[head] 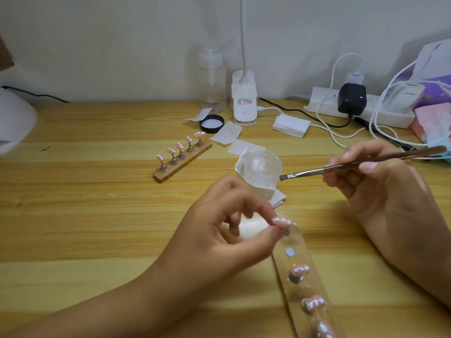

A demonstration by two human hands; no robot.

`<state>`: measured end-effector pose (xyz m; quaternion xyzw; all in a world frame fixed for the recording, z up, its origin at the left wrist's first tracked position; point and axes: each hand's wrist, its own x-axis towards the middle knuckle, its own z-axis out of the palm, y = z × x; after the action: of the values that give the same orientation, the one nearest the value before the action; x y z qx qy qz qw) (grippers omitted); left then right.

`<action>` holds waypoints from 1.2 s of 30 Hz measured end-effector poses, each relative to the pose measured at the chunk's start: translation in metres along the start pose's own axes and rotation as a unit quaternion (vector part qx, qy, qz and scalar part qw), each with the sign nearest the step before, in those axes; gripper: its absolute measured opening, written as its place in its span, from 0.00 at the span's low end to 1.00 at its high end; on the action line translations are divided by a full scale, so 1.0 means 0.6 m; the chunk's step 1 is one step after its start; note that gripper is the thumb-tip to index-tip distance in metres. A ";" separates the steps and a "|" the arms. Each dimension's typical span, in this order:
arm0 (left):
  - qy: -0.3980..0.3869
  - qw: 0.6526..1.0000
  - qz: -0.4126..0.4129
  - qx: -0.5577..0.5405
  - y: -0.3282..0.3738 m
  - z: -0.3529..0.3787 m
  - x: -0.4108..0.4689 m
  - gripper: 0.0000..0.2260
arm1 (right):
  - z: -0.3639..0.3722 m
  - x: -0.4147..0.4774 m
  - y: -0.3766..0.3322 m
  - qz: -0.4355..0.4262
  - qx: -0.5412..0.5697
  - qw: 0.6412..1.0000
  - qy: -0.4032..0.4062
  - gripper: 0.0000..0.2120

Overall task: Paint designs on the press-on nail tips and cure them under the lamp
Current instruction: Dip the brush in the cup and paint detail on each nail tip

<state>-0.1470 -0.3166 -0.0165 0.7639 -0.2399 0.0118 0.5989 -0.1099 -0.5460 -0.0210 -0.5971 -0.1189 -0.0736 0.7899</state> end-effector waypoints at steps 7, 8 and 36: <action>-0.069 0.988 0.011 0.137 -0.005 0.015 0.010 0.02 | 0.000 0.000 0.002 -0.001 0.007 1.000 -0.009 0.17; -0.070 0.988 0.010 0.135 -0.005 0.016 0.011 0.02 | 0.001 0.000 0.003 -0.001 0.008 1.000 -0.009 0.17; -0.070 0.904 0.275 0.320 -0.005 0.017 -0.012 0.11 | -0.003 -0.004 0.003 -0.059 -0.051 0.997 0.006 0.12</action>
<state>-0.1550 -0.3232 -0.0243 0.8172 -0.4649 0.1989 0.2766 -0.1115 -0.5475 -0.0241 -0.6278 -0.1447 -0.1296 0.7537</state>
